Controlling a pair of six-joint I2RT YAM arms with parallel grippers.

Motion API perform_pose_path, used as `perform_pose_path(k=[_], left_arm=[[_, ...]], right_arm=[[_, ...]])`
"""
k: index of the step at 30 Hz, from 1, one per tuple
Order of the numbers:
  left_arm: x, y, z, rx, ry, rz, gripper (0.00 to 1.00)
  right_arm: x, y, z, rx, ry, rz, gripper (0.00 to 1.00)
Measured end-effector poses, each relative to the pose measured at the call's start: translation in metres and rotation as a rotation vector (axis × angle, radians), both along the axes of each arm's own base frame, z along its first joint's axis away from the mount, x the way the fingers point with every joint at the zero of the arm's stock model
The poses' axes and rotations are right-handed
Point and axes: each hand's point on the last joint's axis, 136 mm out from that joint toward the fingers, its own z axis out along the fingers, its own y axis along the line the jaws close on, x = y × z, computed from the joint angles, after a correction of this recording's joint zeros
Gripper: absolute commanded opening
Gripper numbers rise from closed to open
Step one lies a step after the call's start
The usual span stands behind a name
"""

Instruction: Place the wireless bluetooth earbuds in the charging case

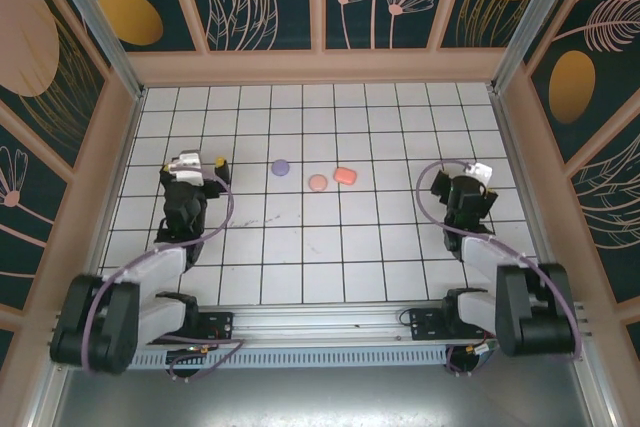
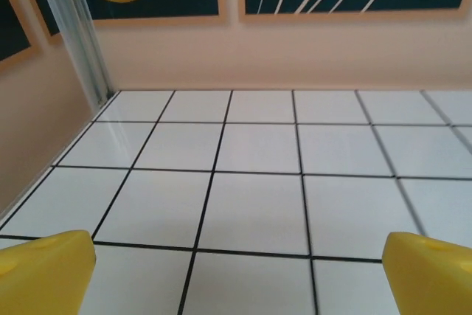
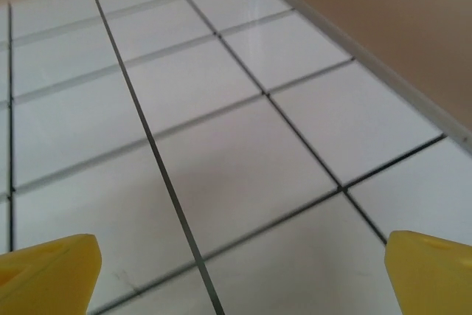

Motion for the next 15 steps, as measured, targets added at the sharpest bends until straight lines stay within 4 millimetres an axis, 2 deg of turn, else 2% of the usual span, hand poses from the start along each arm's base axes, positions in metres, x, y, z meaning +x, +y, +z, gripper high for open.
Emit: perform_pose_path(k=[2,4,8,15], left_arm=[[-0.007,0.005,-0.028,0.019,0.037,0.007,0.99],[-0.011,0.012,-0.045,0.017,0.074,0.006,0.99],[-0.001,0.026,-0.035,-0.016,0.004,0.022,0.99],[0.014,0.032,-0.02,-0.071,-0.04,-0.006,0.99]], right_arm=[[0.005,0.003,-0.004,-0.004,-0.032,0.037,0.99],[0.012,0.004,0.002,0.008,-0.107,0.069,0.98],[0.024,0.016,-0.003,0.017,-0.144,0.172,0.98],[0.037,0.028,0.019,0.013,-0.227,0.255,0.99]])
